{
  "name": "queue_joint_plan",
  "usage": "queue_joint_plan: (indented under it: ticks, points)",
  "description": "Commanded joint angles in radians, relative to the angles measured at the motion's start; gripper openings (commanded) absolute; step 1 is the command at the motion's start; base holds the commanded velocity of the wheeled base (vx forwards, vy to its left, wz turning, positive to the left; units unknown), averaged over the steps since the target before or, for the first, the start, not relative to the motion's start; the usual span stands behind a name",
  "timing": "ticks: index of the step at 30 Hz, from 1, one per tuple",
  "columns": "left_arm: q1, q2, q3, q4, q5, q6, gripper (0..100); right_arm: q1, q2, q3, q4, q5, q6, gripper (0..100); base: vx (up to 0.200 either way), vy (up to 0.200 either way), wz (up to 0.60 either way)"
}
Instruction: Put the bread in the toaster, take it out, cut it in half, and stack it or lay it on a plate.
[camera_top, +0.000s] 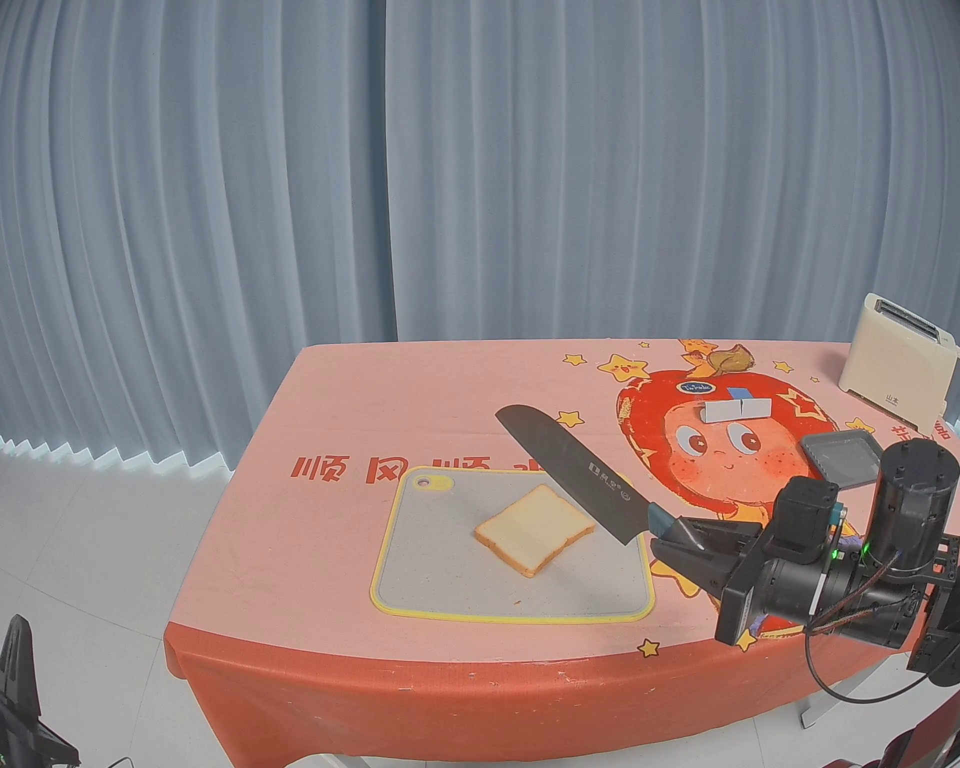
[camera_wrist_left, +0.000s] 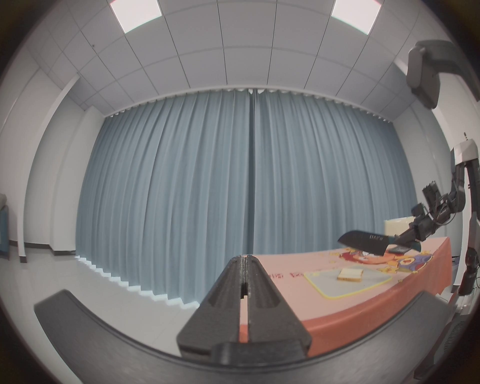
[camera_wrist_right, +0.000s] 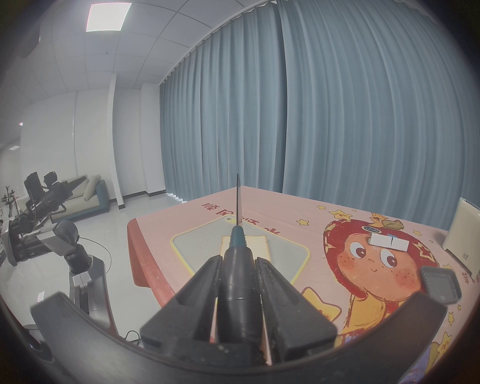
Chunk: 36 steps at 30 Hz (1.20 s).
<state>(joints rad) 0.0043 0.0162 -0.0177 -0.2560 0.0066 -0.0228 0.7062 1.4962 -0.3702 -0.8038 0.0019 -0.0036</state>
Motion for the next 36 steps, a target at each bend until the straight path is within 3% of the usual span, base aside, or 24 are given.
queue_joint_plan:
  ticks: [1, 6, 9, 12, 15, 16, 20, 26, 31, 36]
  points:
    - [0.0, -0.016, 0.018, -0.008, -0.03, 0.0, 0, 0.026, 0.015, -0.003, -0.002, -0.007, 0.01, 0, 0.0, 0.0, 0.0]
    - [0.0, -0.016, 0.018, 0.015, -0.034, -0.002, 0, 0.039, 0.003, -0.01, -0.002, -0.06, 0.013, 0, 0.0, 0.0, 0.0]
    - [0.0, -0.016, 0.018, 0.014, -0.04, 0.0, 0, 0.029, -0.01, -0.018, -0.002, -0.059, 0.027, 0, 0.0, 0.0, 0.0]
    - [0.0, -0.016, 0.018, 0.003, -0.076, -0.003, 0, 0.024, -0.004, -0.036, -0.002, -0.053, 0.033, 0, 0.0, 0.0, 0.0]
    - [0.0, -0.016, -0.01, -0.005, -0.155, -0.009, 0, 0.027, -0.002, -0.053, -0.002, -0.04, 0.076, 0, 0.0, 0.0, 0.0]
    - [0.0, -0.016, -0.028, 0.004, -0.191, -0.019, 0, 0.027, -0.002, -0.056, 0.0, -0.037, 0.096, 0, 0.0, 0.0, 0.0]
    - [0.0, -0.016, -0.056, 0.029, -0.244, -0.074, 0, 0.026, -0.013, -0.058, -0.002, -0.04, 0.094, 0, 0.0, 0.0, 0.0]
    - [0.002, 0.114, -0.09, 0.049, -0.295, -0.071, 0, 0.039, -0.011, -0.099, 0.028, -0.048, 0.083, 0, 0.0, 0.0, 0.0]
    - [0.0, 0.208, -0.151, 0.047, -0.3, -0.069, 0, 0.041, 0.035, -0.196, 0.117, -0.053, 0.079, 0, 0.0, 0.0, 0.0]
    - [-0.001, 0.369, -0.285, 0.047, -0.392, -0.074, 0, 0.058, 0.045, -0.256, 0.222, -0.049, 0.059, 0, 0.0, 0.0, 0.0]
